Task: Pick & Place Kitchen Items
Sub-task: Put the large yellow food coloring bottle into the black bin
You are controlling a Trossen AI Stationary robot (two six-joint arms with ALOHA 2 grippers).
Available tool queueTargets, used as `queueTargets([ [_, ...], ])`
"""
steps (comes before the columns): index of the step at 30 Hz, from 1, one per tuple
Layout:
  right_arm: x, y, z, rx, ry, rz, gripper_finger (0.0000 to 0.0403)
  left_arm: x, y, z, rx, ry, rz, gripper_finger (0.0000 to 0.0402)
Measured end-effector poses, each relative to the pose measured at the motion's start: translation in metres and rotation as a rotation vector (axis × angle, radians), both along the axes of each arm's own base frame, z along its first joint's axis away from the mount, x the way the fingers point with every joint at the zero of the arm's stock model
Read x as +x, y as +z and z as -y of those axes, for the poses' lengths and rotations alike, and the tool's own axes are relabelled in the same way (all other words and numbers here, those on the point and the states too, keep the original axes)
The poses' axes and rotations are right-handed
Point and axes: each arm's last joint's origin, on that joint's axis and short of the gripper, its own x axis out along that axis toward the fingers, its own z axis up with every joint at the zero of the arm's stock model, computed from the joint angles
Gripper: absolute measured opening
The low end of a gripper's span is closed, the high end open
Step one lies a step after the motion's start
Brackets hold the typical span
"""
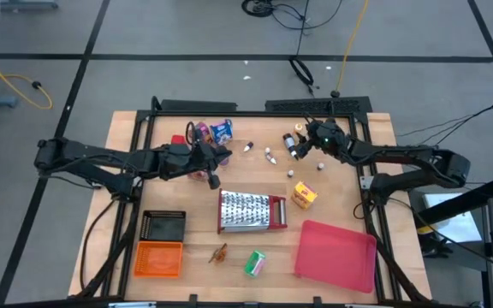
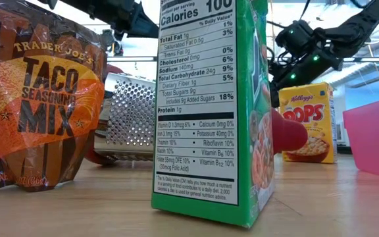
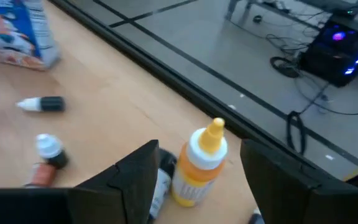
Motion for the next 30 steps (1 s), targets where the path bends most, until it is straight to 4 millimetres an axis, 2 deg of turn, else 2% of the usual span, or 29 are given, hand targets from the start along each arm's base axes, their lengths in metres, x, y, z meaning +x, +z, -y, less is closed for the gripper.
queueTargets([
  [12, 0.006, -0.019, 0.025, -0.030, -0.093, 0.011, 0.0228, 0.000, 0.001, 0.000, -0.012, 0.003, 0.010, 0.0019],
  [19, 0.010, -0.022, 0.034, -0.010, -0.007, 0.093, 0.0214, 0.000, 0.001, 0.000, -0.012, 0.003, 0.009, 0.0019],
  [23, 0.008, -0.028, 0.038, 0.005, -0.027, 0.085, 0.0187, 0.000, 0.000, 0.000, -0.012, 0.003, 0.008, 0.0019],
  [28, 0.008, -0.032, 0.041, 0.029, 0.013, 0.090, 0.0109, 0.000, 0.000, 0.000, -0.012, 0.003, 0.008, 0.0019],
  [30, 0.009, -0.031, 0.041, 0.030, 0.029, 0.098, 0.0107, 0.000, 0.000, 0.000, -0.012, 0.003, 0.008, 0.0019],
])
